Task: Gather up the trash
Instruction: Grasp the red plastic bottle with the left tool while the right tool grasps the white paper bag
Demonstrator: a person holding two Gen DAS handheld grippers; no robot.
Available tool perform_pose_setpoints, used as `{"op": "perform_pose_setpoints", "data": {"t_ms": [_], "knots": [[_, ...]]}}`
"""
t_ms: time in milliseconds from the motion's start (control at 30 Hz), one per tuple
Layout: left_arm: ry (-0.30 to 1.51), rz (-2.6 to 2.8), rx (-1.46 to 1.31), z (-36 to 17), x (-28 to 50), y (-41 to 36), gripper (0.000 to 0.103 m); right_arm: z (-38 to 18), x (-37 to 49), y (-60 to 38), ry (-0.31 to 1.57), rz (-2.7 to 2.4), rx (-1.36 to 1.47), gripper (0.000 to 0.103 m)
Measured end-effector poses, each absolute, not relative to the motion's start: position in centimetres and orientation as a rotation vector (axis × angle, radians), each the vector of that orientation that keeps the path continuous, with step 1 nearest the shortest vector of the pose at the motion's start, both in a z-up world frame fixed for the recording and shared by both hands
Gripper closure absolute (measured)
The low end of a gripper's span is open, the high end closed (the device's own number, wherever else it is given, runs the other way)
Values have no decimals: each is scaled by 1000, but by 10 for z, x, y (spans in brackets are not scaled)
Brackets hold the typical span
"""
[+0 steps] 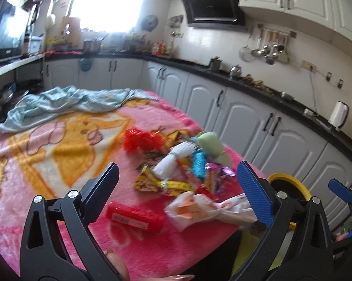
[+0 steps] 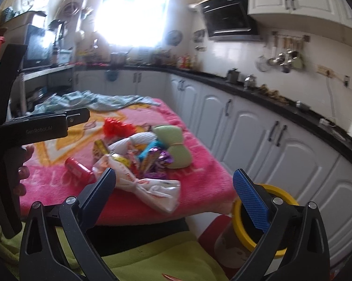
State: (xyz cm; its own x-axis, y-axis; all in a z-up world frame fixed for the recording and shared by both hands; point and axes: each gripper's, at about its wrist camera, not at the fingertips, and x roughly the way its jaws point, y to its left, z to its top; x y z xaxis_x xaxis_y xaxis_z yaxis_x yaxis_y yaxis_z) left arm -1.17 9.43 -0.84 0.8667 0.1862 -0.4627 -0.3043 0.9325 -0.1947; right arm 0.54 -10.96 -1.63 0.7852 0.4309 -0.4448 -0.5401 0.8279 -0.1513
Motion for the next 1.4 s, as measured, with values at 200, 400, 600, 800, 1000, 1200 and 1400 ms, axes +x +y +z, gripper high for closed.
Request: {"op": "perform_pose_setpoints", "data": {"t_ms": [200,400,600,800,1000,1200,1400], "knots": [[578,320,-327,-27,-7,125,11,-36,34,-84,520,640,-361,6],[697,344,-398,-52,-3,143,11,-62,60,-60,585,703,-470,6],[831,308,-537,-88,8,159,11,-86,75,-40,588,752,-627,6],[865,276,-669,-109,18,168,12,-99,82,-25,567,790,-716,8],[901,330,-732,-124,30,180,39,-116,92,-16,612,824,-782,32],[886,370,-711,-127,32,190,59,-127,91,-18,609,840,-811,53],[863,348,-700,-127,29,196,69,-120,85,-25,605,872,-786,65]]}}
